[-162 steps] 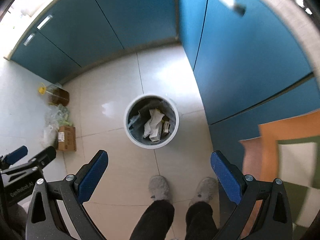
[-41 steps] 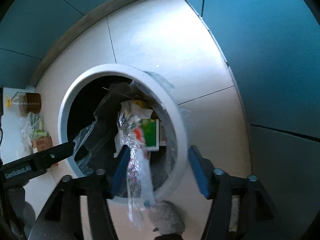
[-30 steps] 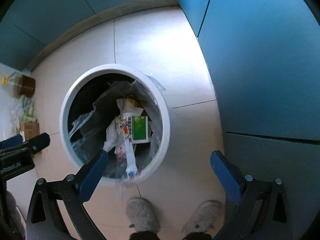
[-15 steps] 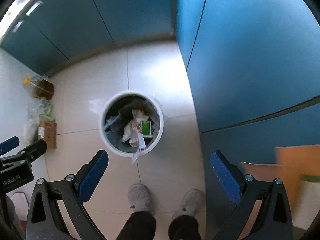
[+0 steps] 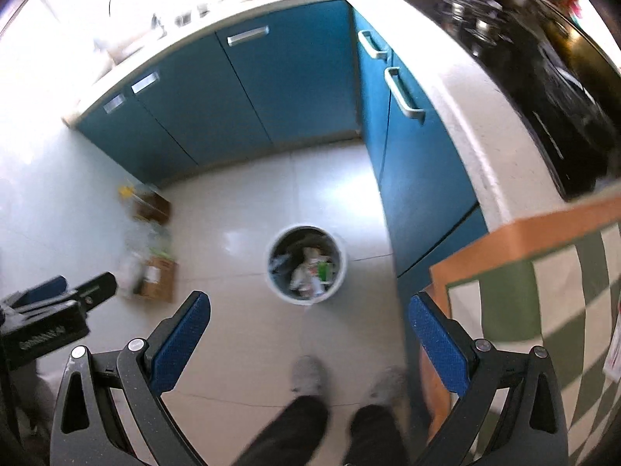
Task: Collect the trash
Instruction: 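Move both tools back toward the checkered counter, then grasp the white medicine sachet with the right tool while the left tool grasps the red packet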
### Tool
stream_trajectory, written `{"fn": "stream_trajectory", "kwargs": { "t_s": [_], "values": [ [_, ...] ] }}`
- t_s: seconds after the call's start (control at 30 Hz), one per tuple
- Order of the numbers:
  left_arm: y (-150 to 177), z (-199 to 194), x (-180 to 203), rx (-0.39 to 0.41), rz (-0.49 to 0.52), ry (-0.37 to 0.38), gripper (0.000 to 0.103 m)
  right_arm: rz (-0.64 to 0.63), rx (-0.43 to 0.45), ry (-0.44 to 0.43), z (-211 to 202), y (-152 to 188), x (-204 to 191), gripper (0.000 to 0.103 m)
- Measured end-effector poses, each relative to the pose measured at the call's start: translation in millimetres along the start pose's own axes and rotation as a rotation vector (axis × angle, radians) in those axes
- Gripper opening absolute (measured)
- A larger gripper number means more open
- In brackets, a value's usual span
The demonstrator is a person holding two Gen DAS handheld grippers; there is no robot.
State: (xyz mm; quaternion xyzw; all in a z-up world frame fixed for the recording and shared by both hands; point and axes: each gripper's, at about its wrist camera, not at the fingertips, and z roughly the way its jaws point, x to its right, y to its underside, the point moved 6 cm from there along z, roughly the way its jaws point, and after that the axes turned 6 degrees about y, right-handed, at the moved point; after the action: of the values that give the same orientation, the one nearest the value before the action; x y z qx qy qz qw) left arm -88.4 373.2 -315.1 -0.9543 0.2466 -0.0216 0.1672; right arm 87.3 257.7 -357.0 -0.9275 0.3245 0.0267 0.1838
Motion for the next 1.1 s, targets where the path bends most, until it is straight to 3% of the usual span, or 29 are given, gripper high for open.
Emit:
{"fn": "stream_trajectory", "kwargs": {
  "t_s": [0.17, 0.37, 0.5, 0.6, 0.67, 0.7, 0.8, 0.83, 0.87, 0.93, 1.1],
  "values": [
    [-17.6, -32.8, 62.1, 0.056, 0.110, 0.025, 0.099, 0.208, 0.027, -0.028, -54.4, 1.0, 76.8, 0.103],
    [-22.5, -37.8, 193.2, 0.079, 0.318, 0.054, 0.100, 0.520, 0.086, 0.176, -102.4, 42.9, 250.9, 0.103],
    [-11.7, -23.8, 282.8, 0.056, 0.445, 0.047, 0.100, 0.724, 0.036, 0.325, -93.7, 98.4, 371.7, 0.103],
    [1.9, -7.5, 338.4, 0.019, 0.525, 0.027, 0.100, 0.790, -0.016, 0.326, -65.9, 118.0, 425.3, 0.101],
    [10.9, 2.6, 367.7, -0.009, 0.568, 0.019, 0.100, 0.800, -0.036, 0.300, -50.6, 122.7, 438.0, 0.083],
    [15.4, 5.2, 378.9, -0.017, 0.585, 0.015, 0.100, 0.787, -0.045, 0.280, -42.6, 121.0, 438.4, 0.080],
    [24.1, 8.1, 403.7, -0.030, 0.632, 0.000, 0.100, 0.667, -0.017, 0.355, -36.5, 106.8, 424.6, 0.070],
    [27.2, 9.3, 408.1, -0.032, 0.642, 0.000, 0.099, 0.620, -0.009, 0.407, -35.2, 103.8, 419.4, 0.058],
    [29.5, 9.8, 414.8, -0.034, 0.655, -0.002, 0.100, 0.590, 0.009, 0.447, -35.8, 103.0, 417.2, 0.034],
    [32.8, 9.2, 429.3, -0.039, 0.683, 0.001, 0.100, 0.595, 0.031, 0.438, -38.3, 107.9, 419.9, 0.004],
    [44.1, 8.8, 480.7, -0.087, 0.723, 0.092, 0.100, 0.702, 0.058, 0.407, -71.2, 146.2, 454.1, 0.002]
  ]
}}
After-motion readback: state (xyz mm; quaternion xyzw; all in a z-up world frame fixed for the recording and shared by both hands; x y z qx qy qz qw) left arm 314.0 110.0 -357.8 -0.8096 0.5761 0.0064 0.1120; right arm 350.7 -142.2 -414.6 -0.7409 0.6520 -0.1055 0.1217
